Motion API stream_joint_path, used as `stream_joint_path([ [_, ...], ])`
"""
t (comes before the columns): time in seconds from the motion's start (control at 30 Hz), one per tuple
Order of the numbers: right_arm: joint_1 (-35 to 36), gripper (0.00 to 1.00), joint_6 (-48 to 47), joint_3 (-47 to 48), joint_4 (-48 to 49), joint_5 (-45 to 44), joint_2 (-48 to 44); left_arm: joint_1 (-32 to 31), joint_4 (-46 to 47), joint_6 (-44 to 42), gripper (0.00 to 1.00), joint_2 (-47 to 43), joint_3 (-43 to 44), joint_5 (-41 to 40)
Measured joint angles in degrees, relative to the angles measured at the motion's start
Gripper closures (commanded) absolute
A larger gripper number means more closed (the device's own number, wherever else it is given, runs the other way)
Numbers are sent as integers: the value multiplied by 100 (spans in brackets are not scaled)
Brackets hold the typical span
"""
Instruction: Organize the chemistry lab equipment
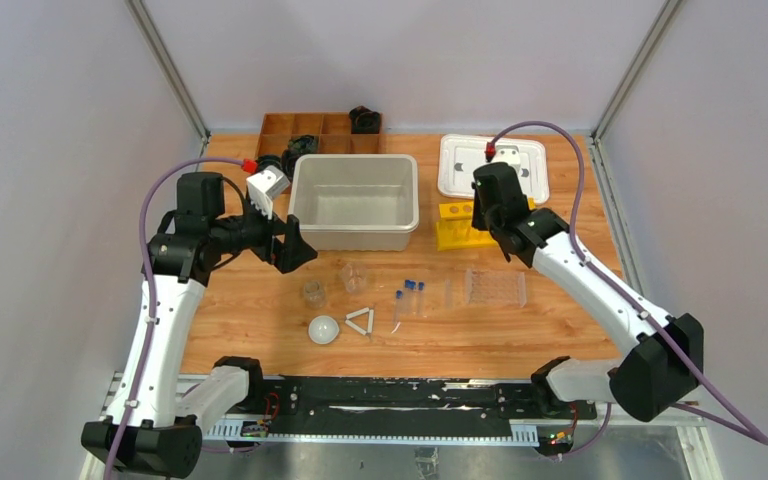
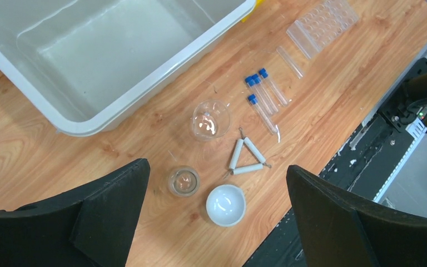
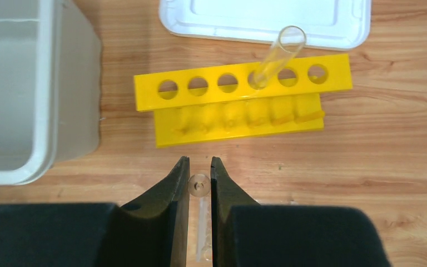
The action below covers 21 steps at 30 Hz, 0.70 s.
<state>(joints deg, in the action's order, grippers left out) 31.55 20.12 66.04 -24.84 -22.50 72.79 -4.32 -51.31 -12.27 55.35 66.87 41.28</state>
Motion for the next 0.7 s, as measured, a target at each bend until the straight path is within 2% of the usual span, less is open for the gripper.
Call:
stream_joint_path([
  [0.4, -308, 100, -208, -518, 1368, -199, 577, 0, -33, 184, 0, 46, 0, -356],
  [0.7, -339, 100, -219, -874, 1958, -192, 796, 0, -35, 184, 0, 46, 0, -450],
])
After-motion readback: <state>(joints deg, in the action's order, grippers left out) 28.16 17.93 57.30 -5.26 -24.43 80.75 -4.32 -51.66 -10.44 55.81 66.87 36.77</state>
